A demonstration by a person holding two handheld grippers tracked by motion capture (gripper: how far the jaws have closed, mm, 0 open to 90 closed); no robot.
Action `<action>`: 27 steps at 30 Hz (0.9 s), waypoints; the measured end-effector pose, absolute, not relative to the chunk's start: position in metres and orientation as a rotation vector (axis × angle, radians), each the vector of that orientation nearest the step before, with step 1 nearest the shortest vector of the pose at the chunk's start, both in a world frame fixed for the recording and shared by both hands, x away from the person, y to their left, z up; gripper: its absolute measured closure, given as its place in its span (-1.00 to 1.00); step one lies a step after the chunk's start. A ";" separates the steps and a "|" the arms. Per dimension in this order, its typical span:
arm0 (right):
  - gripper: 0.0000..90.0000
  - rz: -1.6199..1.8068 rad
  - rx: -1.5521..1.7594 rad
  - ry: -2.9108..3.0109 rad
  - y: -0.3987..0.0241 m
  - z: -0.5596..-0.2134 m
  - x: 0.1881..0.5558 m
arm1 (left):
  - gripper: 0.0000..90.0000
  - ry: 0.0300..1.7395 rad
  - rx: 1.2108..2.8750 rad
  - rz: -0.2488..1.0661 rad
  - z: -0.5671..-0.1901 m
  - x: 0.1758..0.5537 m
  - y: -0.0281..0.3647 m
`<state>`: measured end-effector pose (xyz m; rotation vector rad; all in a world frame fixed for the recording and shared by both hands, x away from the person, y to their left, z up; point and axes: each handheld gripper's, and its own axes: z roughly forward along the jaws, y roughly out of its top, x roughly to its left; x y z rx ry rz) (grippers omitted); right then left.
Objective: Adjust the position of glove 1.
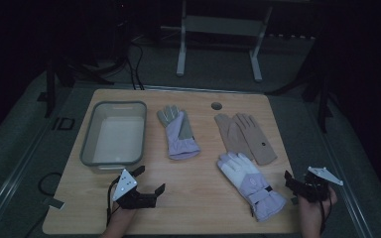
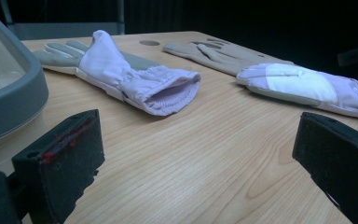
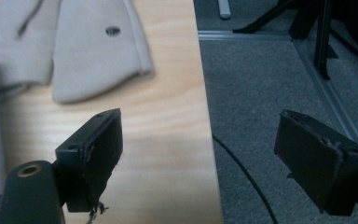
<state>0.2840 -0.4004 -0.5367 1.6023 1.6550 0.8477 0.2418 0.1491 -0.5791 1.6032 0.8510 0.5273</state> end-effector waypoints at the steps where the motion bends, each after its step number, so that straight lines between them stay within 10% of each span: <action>1: -0.66 0.856 1.597 1.648 -0.400 -0.532 0.285 | -0.95 0.851 1.602 0.528 -0.579 0.242 0.149; 27: -0.77 0.996 1.475 1.796 -0.335 -0.441 0.335 | -0.95 0.843 1.607 0.528 -0.579 0.241 0.148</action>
